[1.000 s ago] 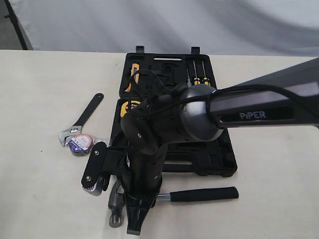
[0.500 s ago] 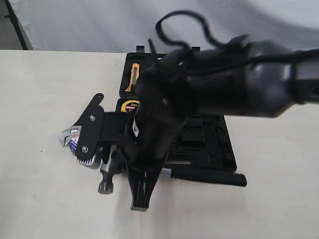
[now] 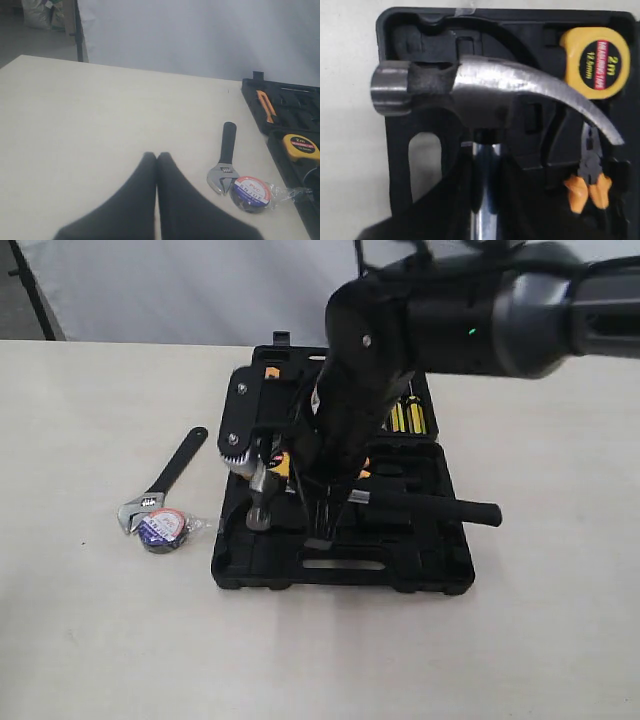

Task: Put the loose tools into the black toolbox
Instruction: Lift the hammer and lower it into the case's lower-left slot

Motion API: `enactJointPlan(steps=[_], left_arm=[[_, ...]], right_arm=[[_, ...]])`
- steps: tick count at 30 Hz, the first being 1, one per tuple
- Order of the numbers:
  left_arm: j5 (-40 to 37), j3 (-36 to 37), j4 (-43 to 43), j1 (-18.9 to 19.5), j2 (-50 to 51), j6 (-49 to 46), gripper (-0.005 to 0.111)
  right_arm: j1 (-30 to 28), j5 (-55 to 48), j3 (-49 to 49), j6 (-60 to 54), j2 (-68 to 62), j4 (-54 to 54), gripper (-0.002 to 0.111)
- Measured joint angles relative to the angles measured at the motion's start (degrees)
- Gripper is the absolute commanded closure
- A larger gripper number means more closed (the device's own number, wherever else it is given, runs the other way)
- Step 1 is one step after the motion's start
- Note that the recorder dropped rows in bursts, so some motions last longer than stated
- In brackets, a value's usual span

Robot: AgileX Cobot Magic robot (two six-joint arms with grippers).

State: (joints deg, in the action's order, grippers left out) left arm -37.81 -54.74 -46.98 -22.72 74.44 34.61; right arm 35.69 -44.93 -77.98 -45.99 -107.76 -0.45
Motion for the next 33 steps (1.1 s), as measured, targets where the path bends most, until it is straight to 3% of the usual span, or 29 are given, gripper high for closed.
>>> enactJointPlan(steps=[6,14,24,25,28,30,33], left_arm=[[0.0,0.0,0.0,0.0,0.0,0.0,0.105],[0.0,0.0,0.0,0.0,0.0,0.0,0.105],[0.0,0.0,0.0,0.0,0.0,0.0,0.105],[0.0,0.0,0.0,0.0,0.0,0.0,0.105],[0.0,0.0,0.0,0.0,0.0,0.0,0.105],[0.0,0.0,0.0,0.0,0.0,0.0,0.105],[0.0,0.0,0.0,0.0,0.0,0.0,0.105]], right_arm=[[0.1,4.1,-0.2,-5.4,-8.6,0.4,0.108],[2.9,11.9,-0.4,-6.6,-9.7,0.4,0.108],[3.1,8.6,-0.5,1.1,-9.7,-5.2,0.108],[3.1,7.6,-0.5,1.7,-9.7,-6.3,0.104],[3.1,7.5,-0.5,2.1,-9.7,-6.9,0.075],[3.1,7.5,-0.5,2.3,-9.0,-6.9,0.064],[3.1,7.5,-0.5,2.3,-8.5,-7.0,0.059]])
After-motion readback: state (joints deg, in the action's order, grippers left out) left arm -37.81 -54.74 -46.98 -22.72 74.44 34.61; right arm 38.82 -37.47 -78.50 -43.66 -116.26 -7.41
